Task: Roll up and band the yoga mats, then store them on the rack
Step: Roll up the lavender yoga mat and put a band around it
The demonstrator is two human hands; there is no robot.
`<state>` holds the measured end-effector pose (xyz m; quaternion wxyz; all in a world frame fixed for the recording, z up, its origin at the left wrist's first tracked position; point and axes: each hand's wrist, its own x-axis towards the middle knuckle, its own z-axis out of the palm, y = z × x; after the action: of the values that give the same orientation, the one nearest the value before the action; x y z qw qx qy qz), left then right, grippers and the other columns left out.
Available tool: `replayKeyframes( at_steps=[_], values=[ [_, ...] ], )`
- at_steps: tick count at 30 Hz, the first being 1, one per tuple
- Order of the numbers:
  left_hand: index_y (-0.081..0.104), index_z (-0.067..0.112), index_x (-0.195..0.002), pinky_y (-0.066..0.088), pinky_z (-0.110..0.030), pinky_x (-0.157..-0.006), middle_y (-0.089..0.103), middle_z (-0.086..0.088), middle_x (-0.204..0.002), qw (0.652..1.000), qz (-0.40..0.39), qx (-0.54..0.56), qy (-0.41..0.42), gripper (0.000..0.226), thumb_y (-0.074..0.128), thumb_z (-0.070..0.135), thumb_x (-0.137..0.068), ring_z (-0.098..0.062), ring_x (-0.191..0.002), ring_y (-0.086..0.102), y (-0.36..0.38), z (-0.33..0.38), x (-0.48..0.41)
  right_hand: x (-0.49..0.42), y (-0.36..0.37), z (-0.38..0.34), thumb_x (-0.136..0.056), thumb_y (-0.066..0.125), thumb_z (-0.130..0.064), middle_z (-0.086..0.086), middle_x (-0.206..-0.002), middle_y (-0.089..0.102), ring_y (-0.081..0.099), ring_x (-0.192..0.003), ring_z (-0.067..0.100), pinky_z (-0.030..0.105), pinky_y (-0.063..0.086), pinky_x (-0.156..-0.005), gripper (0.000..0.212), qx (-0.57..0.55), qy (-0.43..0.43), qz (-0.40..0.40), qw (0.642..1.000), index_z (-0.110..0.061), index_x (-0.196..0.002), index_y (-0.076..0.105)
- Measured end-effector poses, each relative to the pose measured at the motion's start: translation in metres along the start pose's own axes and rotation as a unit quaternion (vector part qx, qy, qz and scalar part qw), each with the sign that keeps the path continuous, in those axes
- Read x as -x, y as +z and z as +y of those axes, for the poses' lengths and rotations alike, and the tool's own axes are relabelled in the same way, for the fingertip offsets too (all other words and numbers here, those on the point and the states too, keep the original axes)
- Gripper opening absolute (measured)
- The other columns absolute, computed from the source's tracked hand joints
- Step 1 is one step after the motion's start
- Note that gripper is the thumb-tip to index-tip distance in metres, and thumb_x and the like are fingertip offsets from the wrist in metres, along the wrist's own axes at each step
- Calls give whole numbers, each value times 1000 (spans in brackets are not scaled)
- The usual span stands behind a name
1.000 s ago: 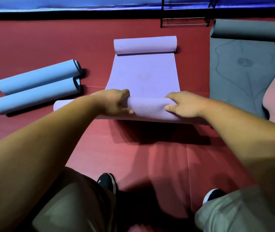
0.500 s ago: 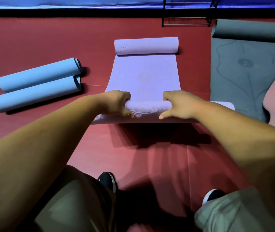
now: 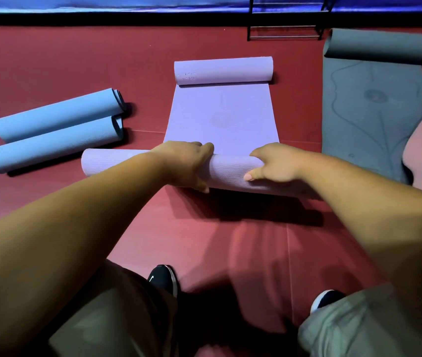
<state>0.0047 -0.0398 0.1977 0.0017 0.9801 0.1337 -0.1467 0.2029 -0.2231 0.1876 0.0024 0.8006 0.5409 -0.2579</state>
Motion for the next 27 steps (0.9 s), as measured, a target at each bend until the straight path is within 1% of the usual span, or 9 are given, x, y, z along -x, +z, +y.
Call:
replayKeyframes(
  at_steps=[4, 7, 10, 13, 17, 18, 20, 23, 27],
  values=[
    [40, 19, -102, 44, -38, -69, 53, -1, -88, 999, -11, 31, -39, 46, 76, 43, -87, -31, -82, 53, -1, 6, -8, 2, 1, -1, -89, 75, -62, 3, -147, 59, 55, -131, 27, 40, 47, -105, 74, -1, 8, -11, 1000, -25, -149, 51],
    [49, 19, -101, 50, -38, -76, 58, -3, -94, 996, -39, 65, -44, 34, 73, 39, -87, -30, -88, 57, -3, 7, -12, 2, 6, -8, -74, 84, -67, 4, -145, 56, 51, -134, 34, 49, 48, -103, 96, 88, 34, 31, 995, -24, -151, 44],
    [54, 16, -97, 49, -36, -76, 61, -8, -98, 994, -76, 66, -52, 35, 75, 41, -86, -31, -89, 57, -5, 10, -13, 0, 10, -13, -78, 83, -53, 4, -128, 62, 57, -117, 32, 45, 51, -89, 67, 88, 35, 63, 994, -21, -129, 52],
    [53, 19, -99, 50, -36, -76, 63, -6, -103, 995, -64, 57, -48, 35, 74, 43, -83, -30, -91, 59, -7, 16, -11, 0, 10, -9, -84, 77, -38, 2, -109, 61, 57, -98, 27, 33, 43, -66, 37, 32, 24, 7, 999, -22, -104, 51],
    [44, 19, -119, 41, -39, -74, 55, -3, -117, 998, 26, -62, -7, 66, 85, 50, -77, -31, -101, 62, -6, 31, -9, 5, 4, 0, -85, 78, -36, -4, -92, 58, 55, -83, 20, 32, 35, -58, 30, -24, 30, -15, 999, -26, -85, 50],
    [41, 18, -118, 39, -39, -73, 57, -4, -117, 997, 32, -72, -6, 69, 87, 49, -77, -32, -99, 62, -5, 32, -10, 6, 3, 2, -84, 78, -36, -3, -92, 59, 55, -80, 19, 32, 36, -58, 29, -27, 33, -13, 999, -25, -85, 51],
    [36, 18, -108, 41, -38, -70, 60, -6, -109, 999, 17, -27, -17, 55, 81, 37, -83, -33, -87, 57, -5, 32, -13, 8, 4, 3, -81, 80, -42, 1, -104, 64, 57, -87, 21, 34, 44, -65, 35, -10, 32, -11, 999, -23, -98, 55],
    [43, 17, -105, 43, -36, -70, 58, -3, -96, 996, -50, 61, -31, 39, 74, 28, -84, -30, -85, 55, -4, 22, -18, 10, 10, -2, -76, 81, -54, -2, -126, 62, 59, -106, 26, 42, 51, -82, 66, 53, -6, 47, 997, -27, -127, 48],
    [53, 18, -111, 45, -36, -72, 61, -1, -101, 988, -93, 120, -25, 45, 82, 29, -79, -27, -94, 59, -7, 14, -19, 13, 15, -18, -84, 73, -51, -3, -118, 61, 60, -105, 28, 41, 43, -75, 54, 94, -36, 93, 991, -30, -124, 42]
  ],
)
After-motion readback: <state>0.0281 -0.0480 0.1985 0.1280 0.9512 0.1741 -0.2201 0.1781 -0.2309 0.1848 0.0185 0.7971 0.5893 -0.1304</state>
